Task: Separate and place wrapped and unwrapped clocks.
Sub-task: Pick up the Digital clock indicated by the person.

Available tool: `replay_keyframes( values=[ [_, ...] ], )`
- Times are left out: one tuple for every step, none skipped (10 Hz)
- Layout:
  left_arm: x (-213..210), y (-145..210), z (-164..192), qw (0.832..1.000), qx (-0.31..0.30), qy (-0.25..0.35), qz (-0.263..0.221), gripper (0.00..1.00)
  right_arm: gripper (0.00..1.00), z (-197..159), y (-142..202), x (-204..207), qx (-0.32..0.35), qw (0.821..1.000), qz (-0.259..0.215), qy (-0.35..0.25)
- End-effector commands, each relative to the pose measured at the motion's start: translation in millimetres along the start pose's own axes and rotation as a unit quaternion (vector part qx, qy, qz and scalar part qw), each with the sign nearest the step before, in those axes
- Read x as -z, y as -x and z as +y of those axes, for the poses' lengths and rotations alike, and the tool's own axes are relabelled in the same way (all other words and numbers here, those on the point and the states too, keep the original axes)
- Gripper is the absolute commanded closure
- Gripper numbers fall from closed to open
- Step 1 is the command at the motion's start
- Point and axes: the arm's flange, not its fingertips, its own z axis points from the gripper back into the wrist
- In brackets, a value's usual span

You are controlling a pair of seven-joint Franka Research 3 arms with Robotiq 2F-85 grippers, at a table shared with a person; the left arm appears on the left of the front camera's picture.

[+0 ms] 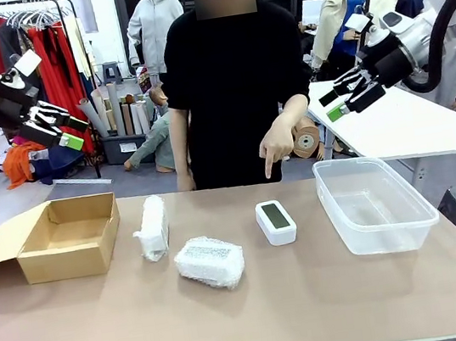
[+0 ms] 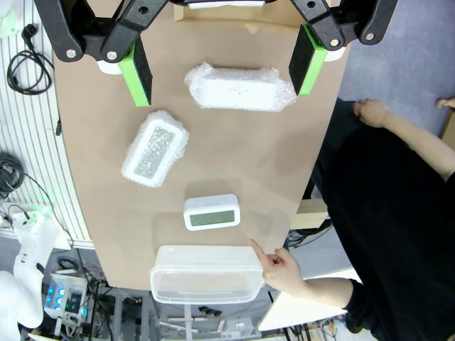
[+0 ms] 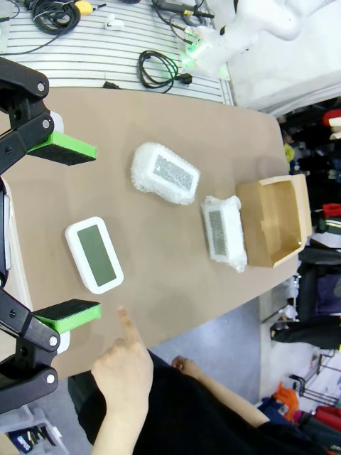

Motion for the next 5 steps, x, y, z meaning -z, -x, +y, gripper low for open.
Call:
replay_keyframes(
  values=[
    [-2.2,-2.6,-0.9,1.0,0.002,-0.004,-0.001,0.0,0.0,0.3,-0.1,-0.1,-0.002,1.0,0.0,0.0],
    [-2.2,-2.6,-0.9,1.0,0.002,-0.004,-0.001,0.0,0.0,0.3,-0.1,-0.1,-0.002,1.0,0.0,0.0],
    [-2.2,-2.6,-0.9,1.0,0.002,-0.004,-0.001,0.0,0.0,0.3,-0.1,-0.1,-0.002,1.0,0.0,0.0],
    [-2.2,-2.6,-0.9,1.0,0.002,-0.004,-0.001,0.0,0.0,0.3,-0.1,-0.1,-0.002,1.0,0.0,0.0],
    [-2.2,-2.6,-0.9,1.0,0.002,-0.004,-0.001,0.0,0.0,0.3,-0.1,-0.1,-0.002,1.0,0.0,0.0]
  ],
)
